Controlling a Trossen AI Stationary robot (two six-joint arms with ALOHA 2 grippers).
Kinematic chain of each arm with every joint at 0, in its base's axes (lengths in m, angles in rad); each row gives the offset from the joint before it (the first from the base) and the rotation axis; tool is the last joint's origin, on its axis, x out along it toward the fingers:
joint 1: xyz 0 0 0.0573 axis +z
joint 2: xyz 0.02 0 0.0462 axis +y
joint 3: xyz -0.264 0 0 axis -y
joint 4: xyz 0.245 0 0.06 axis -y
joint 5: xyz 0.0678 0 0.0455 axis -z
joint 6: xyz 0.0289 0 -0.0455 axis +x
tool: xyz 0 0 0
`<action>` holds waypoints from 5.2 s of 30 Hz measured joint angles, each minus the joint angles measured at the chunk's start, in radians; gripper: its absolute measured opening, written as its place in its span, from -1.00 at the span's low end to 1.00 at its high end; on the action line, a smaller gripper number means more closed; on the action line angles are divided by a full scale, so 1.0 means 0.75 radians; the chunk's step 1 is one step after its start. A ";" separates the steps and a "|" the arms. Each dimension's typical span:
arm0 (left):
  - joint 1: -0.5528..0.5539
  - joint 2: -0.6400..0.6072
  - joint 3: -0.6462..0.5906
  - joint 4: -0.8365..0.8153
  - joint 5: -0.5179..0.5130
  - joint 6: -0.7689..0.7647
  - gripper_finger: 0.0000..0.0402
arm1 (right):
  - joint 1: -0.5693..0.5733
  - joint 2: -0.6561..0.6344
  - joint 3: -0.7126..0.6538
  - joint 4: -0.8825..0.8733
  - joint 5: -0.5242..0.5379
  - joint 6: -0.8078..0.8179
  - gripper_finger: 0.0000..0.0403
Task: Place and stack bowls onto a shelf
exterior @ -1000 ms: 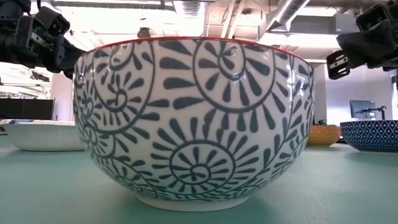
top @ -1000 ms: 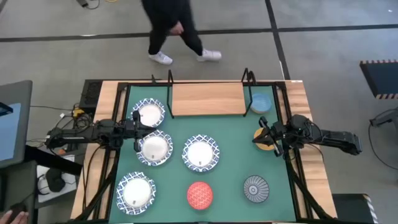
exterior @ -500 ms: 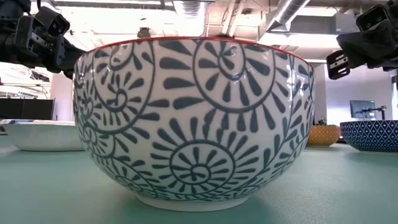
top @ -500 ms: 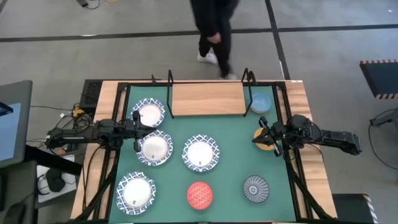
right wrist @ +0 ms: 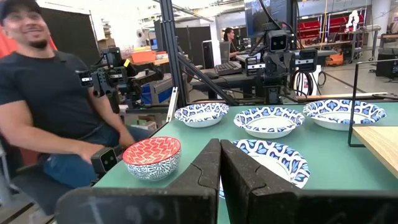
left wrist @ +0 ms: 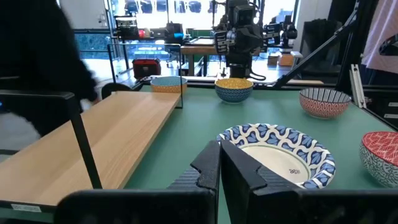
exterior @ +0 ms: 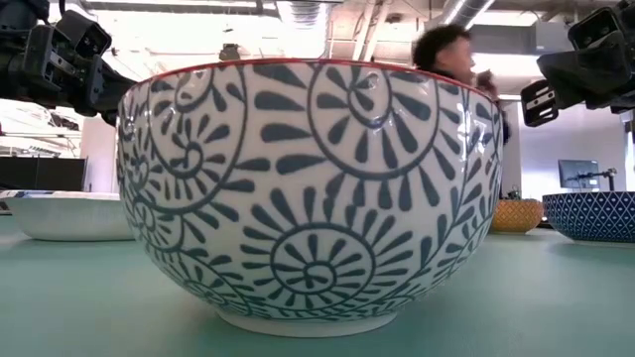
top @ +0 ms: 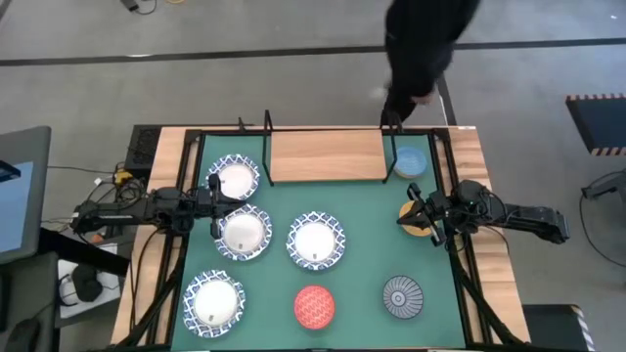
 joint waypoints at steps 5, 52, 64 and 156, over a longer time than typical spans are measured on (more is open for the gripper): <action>0.000 0.000 0.000 0.000 0.000 0.000 -1.00 | 0.000 0.000 0.000 0.000 0.000 0.000 -0.81; 0.000 0.246 -0.017 0.365 -0.211 -0.366 -1.00 | -0.098 0.005 -0.004 0.166 1.098 0.008 -0.81; 0.002 0.589 0.069 0.439 -0.270 -0.264 -0.79 | -0.268 0.017 0.078 0.009 1.271 0.163 -0.58; 0.064 1.022 0.359 0.453 -0.538 -0.018 -0.42 | -0.701 1.145 0.976 -0.123 1.642 0.112 -0.75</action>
